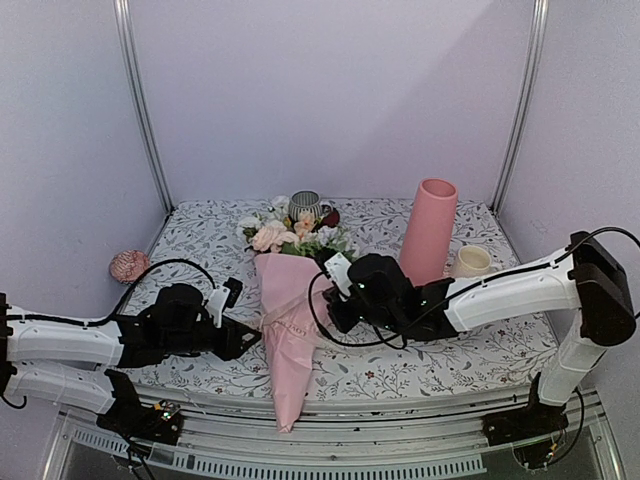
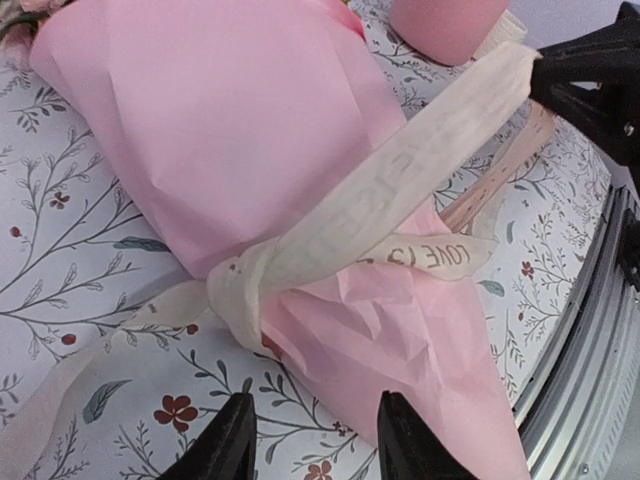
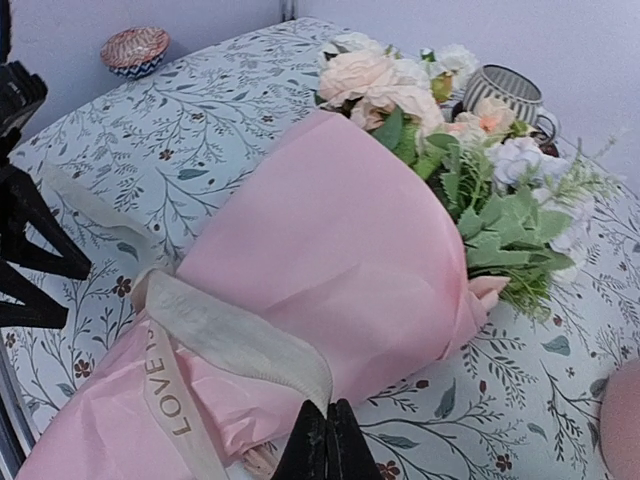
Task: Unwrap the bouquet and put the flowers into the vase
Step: Untie the half-tied ribbon from the tied bouquet, then place the untied ribbon at the center of the board.
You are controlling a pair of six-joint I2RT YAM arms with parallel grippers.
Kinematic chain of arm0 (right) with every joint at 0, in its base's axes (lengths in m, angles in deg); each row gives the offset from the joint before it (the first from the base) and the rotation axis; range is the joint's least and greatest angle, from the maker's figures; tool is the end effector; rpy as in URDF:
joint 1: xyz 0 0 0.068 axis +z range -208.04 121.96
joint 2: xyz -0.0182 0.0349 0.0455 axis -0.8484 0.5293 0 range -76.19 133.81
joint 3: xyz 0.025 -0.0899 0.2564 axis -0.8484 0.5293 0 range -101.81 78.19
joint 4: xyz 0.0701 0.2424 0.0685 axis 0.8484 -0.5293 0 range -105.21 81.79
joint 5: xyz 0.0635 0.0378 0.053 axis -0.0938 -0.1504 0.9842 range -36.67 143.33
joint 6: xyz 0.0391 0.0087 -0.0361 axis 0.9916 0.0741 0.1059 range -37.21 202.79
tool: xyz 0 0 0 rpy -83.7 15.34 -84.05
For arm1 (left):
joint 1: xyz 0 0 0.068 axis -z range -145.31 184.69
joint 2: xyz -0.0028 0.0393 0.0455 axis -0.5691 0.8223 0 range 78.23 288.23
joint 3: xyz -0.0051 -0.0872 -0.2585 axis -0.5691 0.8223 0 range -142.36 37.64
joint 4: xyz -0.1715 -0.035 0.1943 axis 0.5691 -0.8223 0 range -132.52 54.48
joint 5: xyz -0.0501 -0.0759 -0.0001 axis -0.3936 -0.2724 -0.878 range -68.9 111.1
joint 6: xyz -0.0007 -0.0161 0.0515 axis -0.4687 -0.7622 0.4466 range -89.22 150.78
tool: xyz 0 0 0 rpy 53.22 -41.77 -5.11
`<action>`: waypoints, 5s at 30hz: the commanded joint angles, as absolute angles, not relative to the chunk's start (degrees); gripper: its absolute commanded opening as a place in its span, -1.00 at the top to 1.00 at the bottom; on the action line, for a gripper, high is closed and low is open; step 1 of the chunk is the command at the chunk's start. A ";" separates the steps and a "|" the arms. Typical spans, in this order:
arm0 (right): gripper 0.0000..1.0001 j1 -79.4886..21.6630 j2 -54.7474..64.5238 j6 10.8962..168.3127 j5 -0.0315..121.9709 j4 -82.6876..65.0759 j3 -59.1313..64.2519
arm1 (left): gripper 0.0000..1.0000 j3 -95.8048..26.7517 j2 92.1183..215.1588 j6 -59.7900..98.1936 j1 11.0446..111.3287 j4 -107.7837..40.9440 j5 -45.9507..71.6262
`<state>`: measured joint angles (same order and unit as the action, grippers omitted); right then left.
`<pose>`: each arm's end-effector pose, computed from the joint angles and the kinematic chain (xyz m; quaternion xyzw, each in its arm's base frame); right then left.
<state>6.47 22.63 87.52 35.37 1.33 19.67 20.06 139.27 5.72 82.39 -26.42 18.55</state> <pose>0.1729 0.3372 0.2065 -0.3610 0.7829 0.1657 0.4789 0.1346 -0.1503 0.1576 0.1838 0.8649 -0.2927 0.3640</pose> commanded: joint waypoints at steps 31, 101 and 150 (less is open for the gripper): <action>0.10 6.98 29.69 81.48 40.21 -9.36 11.67 | 0.12 16.80 140.73 8.28 81.79 -26.82 19.28; -0.64 -11.03 -6.64 110.56 37.31 1.37 49.71 | 0.11 17.14 138.70 8.37 81.53 -26.74 19.58; 0.94 2.88 30.77 80.67 40.04 -4.36 8.11 | 0.10 15.93 138.73 9.52 81.36 -28.61 20.37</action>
<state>3.30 38.33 77.93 45.76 -7.65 5.12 17.11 139.03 8.72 82.04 -27.78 20.15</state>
